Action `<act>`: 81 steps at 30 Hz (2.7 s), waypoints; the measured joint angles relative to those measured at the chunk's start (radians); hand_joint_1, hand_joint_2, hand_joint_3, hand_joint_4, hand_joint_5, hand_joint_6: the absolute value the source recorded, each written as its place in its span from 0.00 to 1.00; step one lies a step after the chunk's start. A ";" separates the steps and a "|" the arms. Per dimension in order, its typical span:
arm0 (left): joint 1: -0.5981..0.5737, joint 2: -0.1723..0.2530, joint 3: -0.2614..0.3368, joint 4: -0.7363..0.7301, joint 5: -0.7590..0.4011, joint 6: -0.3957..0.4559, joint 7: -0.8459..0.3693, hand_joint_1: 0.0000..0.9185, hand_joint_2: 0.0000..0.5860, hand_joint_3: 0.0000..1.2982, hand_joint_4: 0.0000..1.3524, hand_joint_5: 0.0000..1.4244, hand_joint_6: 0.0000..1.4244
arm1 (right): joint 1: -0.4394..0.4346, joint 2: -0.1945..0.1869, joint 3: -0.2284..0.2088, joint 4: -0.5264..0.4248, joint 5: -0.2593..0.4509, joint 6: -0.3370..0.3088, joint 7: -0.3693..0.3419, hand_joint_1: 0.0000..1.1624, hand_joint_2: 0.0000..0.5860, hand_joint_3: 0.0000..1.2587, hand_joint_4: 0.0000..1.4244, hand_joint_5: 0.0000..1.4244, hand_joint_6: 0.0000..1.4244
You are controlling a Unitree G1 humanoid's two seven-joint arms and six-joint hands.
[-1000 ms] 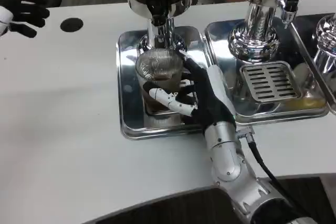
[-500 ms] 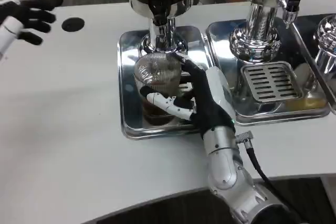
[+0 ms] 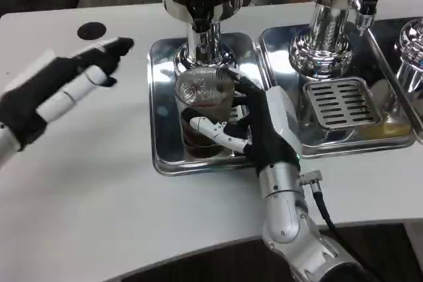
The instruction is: Grasp the cup under the faucet to collect the drink, then remove the cup.
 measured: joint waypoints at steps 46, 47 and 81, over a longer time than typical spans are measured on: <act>0.089 0.085 -0.097 -0.156 0.248 -0.169 0.138 0.00 0.23 0.03 0.00 0.00 0.10 | 0.204 -0.068 -0.029 -0.361 -0.061 0.033 -0.041 0.59 0.33 0.34 0.37 0.51 0.74; 0.095 0.089 -0.100 -0.164 0.260 -0.177 0.151 0.00 0.23 0.03 0.00 0.00 0.10 | 0.218 -0.068 -0.029 -0.385 -0.062 0.038 -0.032 0.59 0.33 0.34 0.37 0.51 0.74; 0.479 0.169 -0.088 -0.607 0.243 -0.203 0.251 0.00 0.22 0.01 0.00 0.00 0.07 | 0.702 -0.107 -0.005 -1.011 -0.109 0.110 0.191 0.58 0.35 0.36 0.39 0.53 0.75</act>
